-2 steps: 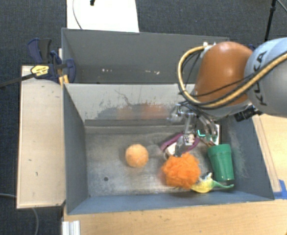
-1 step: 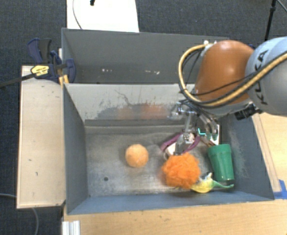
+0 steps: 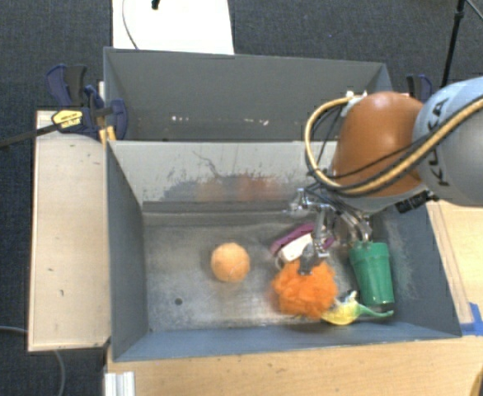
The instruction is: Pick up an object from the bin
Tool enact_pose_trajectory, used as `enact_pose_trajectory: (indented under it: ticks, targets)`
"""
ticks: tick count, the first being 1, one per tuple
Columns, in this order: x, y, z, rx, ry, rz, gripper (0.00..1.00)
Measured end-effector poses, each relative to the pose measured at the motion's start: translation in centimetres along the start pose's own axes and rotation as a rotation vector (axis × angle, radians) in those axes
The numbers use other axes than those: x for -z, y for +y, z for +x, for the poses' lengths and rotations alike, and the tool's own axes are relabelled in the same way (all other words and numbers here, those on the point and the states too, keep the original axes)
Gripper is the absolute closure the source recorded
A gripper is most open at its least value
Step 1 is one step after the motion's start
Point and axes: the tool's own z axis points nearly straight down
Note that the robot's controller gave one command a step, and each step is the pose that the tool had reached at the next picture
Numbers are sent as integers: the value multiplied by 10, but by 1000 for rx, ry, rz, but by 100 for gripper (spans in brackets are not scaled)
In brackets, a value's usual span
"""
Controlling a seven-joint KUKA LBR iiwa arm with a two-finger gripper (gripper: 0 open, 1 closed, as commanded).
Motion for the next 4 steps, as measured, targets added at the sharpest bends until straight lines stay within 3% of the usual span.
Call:
enact_pose_trajectory:
  ticks: [1,2,3,4]
  targets:
    - [-33,-4,-3,233,3,0,0]
    - [-69,-61,38,156,-36,-12,100]
    - [-71,-65,41,152,-29,-6,100]
    - [60,-90,10,177,4,0,100]
